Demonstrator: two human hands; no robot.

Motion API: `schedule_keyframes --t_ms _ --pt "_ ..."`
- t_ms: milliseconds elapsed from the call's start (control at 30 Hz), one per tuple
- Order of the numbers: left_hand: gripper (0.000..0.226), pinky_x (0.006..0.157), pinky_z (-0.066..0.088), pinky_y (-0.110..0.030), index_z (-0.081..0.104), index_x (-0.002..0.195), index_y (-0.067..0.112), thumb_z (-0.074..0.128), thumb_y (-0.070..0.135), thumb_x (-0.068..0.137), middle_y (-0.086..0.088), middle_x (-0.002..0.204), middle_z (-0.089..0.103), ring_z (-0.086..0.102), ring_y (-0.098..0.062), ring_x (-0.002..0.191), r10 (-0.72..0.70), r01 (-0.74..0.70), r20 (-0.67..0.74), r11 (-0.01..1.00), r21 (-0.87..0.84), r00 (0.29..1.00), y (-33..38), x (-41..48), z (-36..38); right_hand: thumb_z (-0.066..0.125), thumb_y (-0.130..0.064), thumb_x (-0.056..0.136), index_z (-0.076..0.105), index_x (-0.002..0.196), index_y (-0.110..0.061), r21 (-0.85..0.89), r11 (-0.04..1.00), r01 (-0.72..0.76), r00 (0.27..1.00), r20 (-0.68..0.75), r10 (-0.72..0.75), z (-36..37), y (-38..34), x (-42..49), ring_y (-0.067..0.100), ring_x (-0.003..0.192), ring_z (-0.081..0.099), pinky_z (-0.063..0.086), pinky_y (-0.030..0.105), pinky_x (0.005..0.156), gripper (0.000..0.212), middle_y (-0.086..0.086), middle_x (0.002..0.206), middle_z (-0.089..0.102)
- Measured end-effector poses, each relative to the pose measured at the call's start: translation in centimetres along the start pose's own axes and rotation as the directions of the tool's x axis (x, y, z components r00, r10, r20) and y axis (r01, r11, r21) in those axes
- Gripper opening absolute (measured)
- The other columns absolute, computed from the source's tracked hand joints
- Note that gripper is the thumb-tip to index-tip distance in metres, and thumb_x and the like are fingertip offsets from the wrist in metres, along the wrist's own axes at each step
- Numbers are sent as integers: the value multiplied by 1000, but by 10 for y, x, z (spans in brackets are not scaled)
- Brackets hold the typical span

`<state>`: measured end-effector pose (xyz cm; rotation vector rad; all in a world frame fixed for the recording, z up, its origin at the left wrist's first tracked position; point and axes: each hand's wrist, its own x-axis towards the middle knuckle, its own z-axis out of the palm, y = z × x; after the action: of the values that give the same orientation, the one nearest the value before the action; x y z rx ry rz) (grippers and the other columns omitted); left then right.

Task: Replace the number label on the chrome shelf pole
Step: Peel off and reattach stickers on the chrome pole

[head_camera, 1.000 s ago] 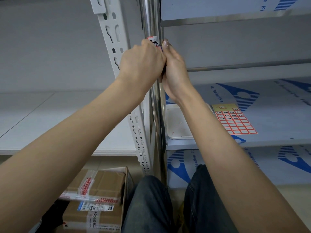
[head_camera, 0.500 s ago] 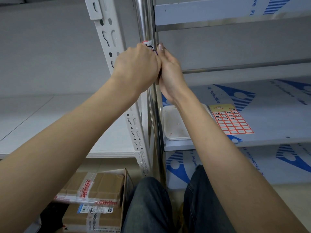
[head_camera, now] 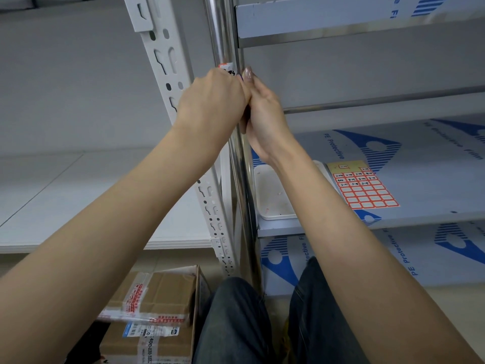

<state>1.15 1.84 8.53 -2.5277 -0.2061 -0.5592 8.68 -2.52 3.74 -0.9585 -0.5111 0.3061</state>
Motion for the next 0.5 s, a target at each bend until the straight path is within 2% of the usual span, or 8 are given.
schedule_keyframes --t_ms 100,200,233,300,367,400,433,500 --pt "30 57 33 -34 44 87 7 36 -22 82 -14 76 40 47 -28 69 12 -13 8 1000 16 1000 -13 2 3 39 -22 102 45 135 5 -29 999 24 1000 8 -23 -1 3 -1 20 113 55 43 31 104 43 16 121 61" --pt "36 57 32 -35 29 67 11 42 -20 78 -7 63 26 26 -19 52 41 -42 37 999 17 998 -24 3 5 40 -22 101 45 135 3 -12 1000 10 1000 27 -10 -3 3 -2 19 108 59 43 35 106 42 14 116 62" --pt "34 57 31 -34 29 68 10 43 -18 80 -7 65 28 28 -20 54 60 -61 41 998 23 997 -25 2 5 40 -23 101 46 135 3 -17 1000 12 1000 27 -11 -4 3 -1 20 109 59 43 35 106 43 15 116 62" --pt "21 50 24 -31 38 86 8 38 -13 84 -13 76 38 35 -24 65 86 -88 27 992 87 996 -20 0 6 42 -26 100 47 133 4 -46 998 35 999 26 -33 -6 5 1 24 118 56 41 35 108 45 18 122 61" --pt "24 48 23 -32 43 102 1 30 -12 87 -22 84 44 34 -28 70 103 -102 -10 992 74 995 -16 -3 7 43 -31 99 50 131 4 -110 992 58 998 13 -56 -6 6 1 17 105 61 51 27 93 48 9 109 65" --pt "26 50 25 -34 44 105 -2 27 -12 88 -25 86 46 33 -30 70 91 -91 -15 995 32 996 -13 -4 6 43 -32 99 51 130 3 -133 989 61 998 7 -61 -6 6 0 12 95 61 53 21 82 47 3 99 66" --pt "25 51 27 -35 44 102 -3 25 -11 89 -26 86 46 33 -30 70 71 -72 -24 997 -25 997 -12 -4 7 42 -31 100 52 129 3 -133 989 63 998 6 -62 -7 6 0 11 93 62 53 20 80 46 1 95 66" --pt "17 53 26 -36 42 88 1 26 2 95 -21 79 37 33 -30 68 -32 25 -33 983 -181 999 -10 -6 5 42 -29 100 52 128 3 -98 994 56 998 9 -55 -8 6 0 16 101 61 51 26 89 44 5 100 66"
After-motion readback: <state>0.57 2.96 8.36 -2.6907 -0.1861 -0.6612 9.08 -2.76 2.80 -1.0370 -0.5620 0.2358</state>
